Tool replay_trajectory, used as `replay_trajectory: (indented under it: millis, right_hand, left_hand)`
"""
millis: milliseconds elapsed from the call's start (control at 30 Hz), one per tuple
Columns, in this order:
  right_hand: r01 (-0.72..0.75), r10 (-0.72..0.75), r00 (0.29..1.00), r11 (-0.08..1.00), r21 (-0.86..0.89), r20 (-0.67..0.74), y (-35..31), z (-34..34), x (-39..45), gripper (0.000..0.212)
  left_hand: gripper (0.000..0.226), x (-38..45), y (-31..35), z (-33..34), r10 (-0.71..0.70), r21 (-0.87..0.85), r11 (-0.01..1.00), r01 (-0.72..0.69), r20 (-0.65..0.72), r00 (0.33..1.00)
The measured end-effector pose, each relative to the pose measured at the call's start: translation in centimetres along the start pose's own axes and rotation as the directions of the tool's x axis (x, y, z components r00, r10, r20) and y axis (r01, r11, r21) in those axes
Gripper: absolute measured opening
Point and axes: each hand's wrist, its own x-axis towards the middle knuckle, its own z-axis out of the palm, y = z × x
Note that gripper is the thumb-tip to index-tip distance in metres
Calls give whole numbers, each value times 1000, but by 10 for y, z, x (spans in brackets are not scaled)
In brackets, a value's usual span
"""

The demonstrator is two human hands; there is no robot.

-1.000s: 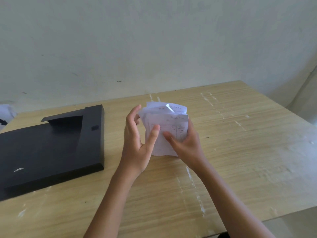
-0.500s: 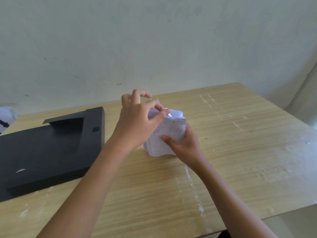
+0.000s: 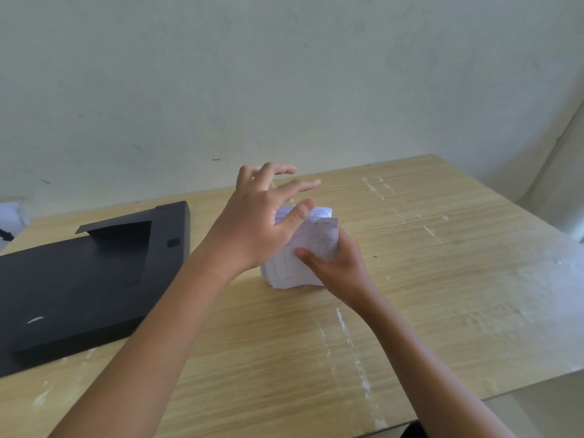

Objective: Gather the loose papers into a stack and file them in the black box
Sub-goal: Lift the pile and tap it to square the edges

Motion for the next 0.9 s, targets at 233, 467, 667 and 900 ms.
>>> replay_trajectory:
  millis: [233, 467, 667, 900]
  right_hand:
    - [46, -46, 999, 999, 27, 5, 4, 5, 5, 37]
    - [-48, 51, 998, 997, 67, -32, 16, 15, 0, 37]
    - [-95, 92, 993, 995, -35, -76, 32, 18, -6, 19]
    - [-82, 69, 987, 993, -88, -143, 29, 21, -7, 18]
  left_hand:
    - [56, -10, -2, 17, 108, 311, 934, -173, 215, 971]
    - [67, -10, -18, 12, 59, 146, 986, -79, 134, 989]
    - [100, -48, -35, 47, -423, -629, 671, 394, 112, 899]
    - [28, -65, -19, 106, -606, -739, 552, 385, -38, 795]
